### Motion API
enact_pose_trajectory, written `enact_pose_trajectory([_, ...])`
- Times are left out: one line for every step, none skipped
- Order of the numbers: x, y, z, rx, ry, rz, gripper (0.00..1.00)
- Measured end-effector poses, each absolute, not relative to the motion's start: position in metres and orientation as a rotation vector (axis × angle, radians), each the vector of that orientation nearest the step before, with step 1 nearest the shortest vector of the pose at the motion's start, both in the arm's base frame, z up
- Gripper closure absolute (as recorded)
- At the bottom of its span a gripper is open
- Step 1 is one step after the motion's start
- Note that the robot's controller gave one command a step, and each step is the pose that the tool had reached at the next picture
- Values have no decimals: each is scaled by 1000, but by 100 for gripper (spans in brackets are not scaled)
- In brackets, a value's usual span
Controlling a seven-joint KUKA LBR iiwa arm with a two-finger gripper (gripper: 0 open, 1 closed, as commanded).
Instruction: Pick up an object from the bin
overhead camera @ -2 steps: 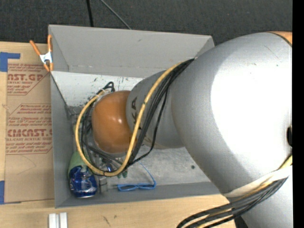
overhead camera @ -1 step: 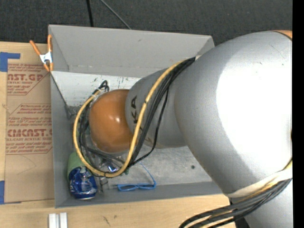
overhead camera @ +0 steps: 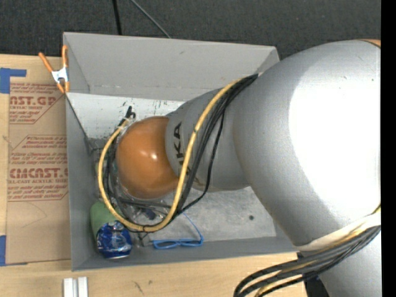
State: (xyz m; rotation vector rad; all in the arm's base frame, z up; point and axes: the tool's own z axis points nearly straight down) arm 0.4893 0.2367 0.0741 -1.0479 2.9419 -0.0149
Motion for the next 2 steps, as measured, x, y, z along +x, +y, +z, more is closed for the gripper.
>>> enact_pose_trajectory([493, 236, 74, -1212, 2877, -17, 0])
enact_pose_trajectory([493, 236, 75, -1213, 2879, -17, 100])
